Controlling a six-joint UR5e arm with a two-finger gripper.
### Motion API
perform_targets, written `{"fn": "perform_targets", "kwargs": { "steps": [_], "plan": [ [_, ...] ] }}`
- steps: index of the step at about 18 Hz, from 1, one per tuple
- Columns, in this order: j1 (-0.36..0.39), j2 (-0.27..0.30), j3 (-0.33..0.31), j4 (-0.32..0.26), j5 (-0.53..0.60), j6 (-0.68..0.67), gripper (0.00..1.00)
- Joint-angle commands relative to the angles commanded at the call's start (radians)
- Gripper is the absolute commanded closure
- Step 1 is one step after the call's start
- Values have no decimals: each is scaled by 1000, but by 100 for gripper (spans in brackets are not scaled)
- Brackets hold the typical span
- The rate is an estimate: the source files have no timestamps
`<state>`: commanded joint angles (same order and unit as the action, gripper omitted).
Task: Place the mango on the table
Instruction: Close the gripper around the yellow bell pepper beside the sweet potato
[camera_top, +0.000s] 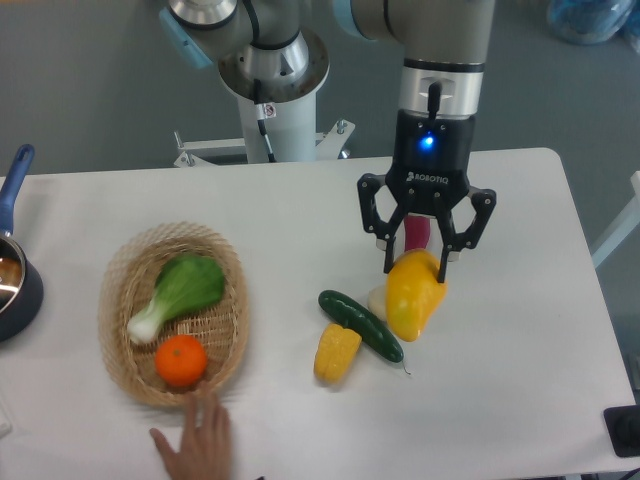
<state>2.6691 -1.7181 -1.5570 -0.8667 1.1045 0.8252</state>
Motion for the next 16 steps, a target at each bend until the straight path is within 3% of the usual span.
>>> {"fn": "perform_targets", "kwargs": {
  "steps": [9,16],
  "plan": [
    [3,-3,-5,2,6,32,56],
    [22,-38,-57,12,15,221,56]
  ]
}}
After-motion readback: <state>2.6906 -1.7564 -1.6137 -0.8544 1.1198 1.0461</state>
